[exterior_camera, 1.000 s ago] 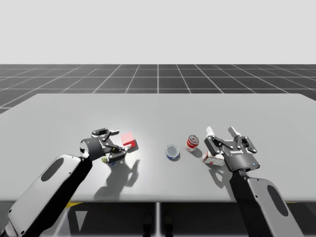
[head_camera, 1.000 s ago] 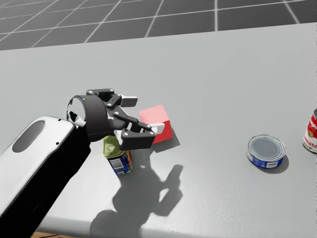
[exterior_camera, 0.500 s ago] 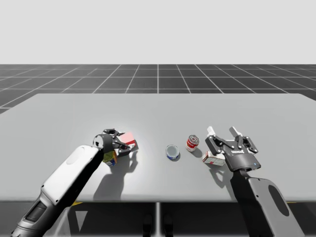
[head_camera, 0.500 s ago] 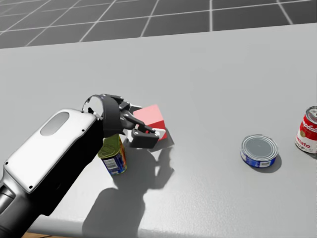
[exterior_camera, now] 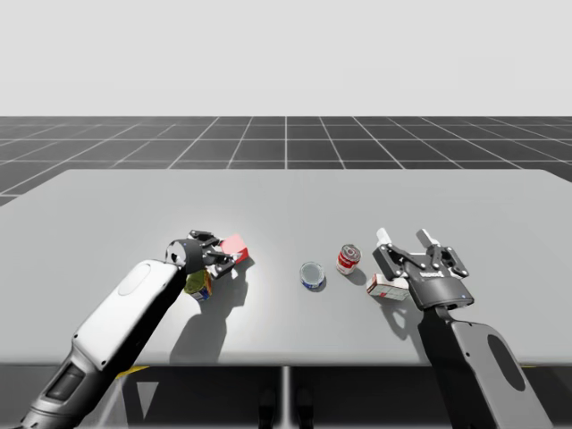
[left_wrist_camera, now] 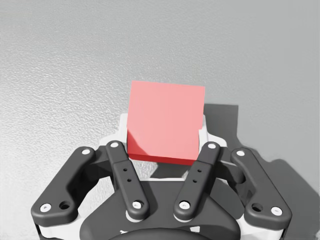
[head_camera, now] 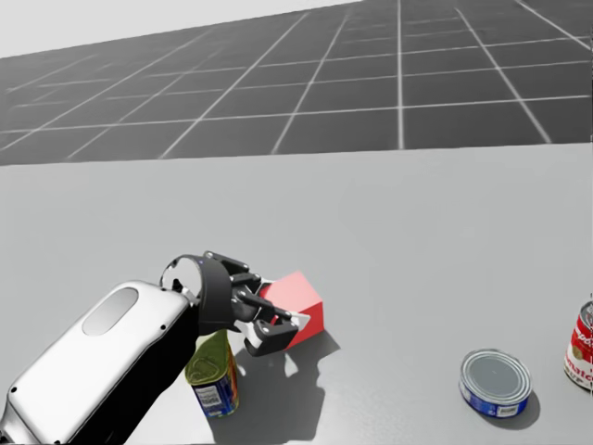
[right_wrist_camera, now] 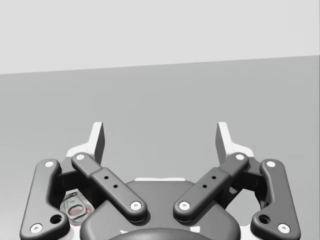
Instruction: Find the red cube and pick it up.
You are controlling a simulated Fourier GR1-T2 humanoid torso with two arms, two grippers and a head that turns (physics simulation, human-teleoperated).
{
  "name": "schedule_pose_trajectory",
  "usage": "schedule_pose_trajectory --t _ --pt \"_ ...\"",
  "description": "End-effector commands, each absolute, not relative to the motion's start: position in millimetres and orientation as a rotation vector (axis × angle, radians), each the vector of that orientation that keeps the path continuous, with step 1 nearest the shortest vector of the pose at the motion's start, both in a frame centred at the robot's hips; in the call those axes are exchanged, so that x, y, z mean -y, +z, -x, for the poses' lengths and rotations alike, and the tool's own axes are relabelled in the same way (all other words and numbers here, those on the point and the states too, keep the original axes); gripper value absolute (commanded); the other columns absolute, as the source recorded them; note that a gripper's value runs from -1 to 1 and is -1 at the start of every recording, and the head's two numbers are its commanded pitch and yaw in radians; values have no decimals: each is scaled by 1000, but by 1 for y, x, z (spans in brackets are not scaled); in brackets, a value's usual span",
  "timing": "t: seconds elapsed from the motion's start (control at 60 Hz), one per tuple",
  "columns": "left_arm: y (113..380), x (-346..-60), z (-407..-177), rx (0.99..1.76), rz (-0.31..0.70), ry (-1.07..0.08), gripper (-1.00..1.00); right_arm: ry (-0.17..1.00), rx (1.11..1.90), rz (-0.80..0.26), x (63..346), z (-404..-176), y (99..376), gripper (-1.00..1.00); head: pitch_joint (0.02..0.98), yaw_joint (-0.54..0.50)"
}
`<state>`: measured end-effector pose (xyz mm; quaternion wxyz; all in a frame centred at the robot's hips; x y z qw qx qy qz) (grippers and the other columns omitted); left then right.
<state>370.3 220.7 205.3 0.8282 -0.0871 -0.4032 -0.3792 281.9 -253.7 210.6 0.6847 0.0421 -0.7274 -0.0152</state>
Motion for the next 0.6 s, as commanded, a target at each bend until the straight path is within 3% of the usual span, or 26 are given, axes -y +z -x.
schedule_pose_trajectory --t 0.017,0.15,0.3,0.6 --pt "180 -217 -355 720 244 -880 1000 -39 1632 -95 255 -282 211 -1000 520 239" --pt "178 -214 -354 713 236 -897 1000 -44 1634 -96 256 -282 211 -1000 453 243" --pt "185 -209 -354 726 231 -909 1000 -47 1636 -98 257 -282 211 -1000 441 240" --pt "247 -211 -361 862 205 -886 1000 -52 1635 -102 259 -281 214 -1000 452 237"
